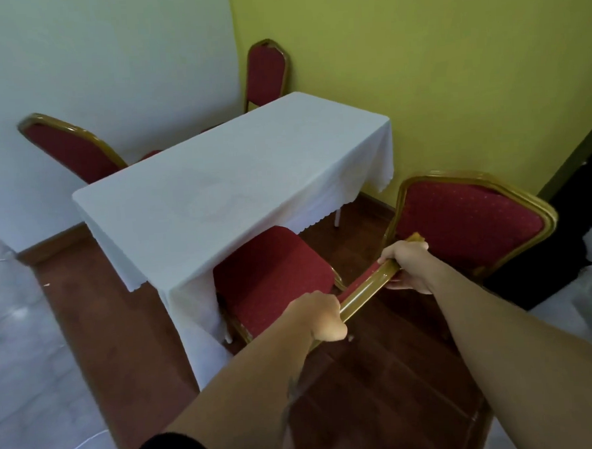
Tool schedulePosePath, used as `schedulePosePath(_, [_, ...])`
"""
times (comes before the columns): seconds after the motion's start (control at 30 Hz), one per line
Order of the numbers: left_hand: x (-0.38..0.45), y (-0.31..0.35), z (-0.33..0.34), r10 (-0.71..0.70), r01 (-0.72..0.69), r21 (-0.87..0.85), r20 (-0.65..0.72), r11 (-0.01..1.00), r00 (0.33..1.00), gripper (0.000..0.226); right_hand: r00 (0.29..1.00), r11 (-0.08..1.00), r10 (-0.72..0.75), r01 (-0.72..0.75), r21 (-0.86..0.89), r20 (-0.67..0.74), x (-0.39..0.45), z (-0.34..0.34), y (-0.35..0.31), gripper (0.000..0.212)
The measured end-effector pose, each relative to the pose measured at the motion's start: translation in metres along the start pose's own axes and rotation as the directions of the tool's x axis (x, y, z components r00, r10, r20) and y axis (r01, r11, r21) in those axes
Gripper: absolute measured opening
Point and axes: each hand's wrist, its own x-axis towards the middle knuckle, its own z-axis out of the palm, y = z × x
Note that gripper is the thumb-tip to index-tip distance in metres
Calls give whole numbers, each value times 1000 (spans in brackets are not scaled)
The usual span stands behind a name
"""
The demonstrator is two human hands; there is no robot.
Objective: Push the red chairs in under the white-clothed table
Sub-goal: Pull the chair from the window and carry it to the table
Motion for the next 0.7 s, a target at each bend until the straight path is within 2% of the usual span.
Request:
schedulePosePath(0.1, [15,6,-4,-66,65,-54,-20,996,998,38,999,998,-23,24,-62,23,18,-4,-12,31])
schedulePosePath(0.33, [37,-2,-16,-182,176,-151,-26,973,983,42,996,982,-69,78,-172,57,44,2,-29,39])
schedulePosePath(0.57, [50,-21,-29,-219,210,-201,-22,957,975,61,993,965,-68,90,-245,96,58,20,-42,24])
schedulePosePath(0.7, [56,-27,-36,-217,212,-191,-8,958,976,67,988,950,-77,113,-290,132,66,27,-46,34])
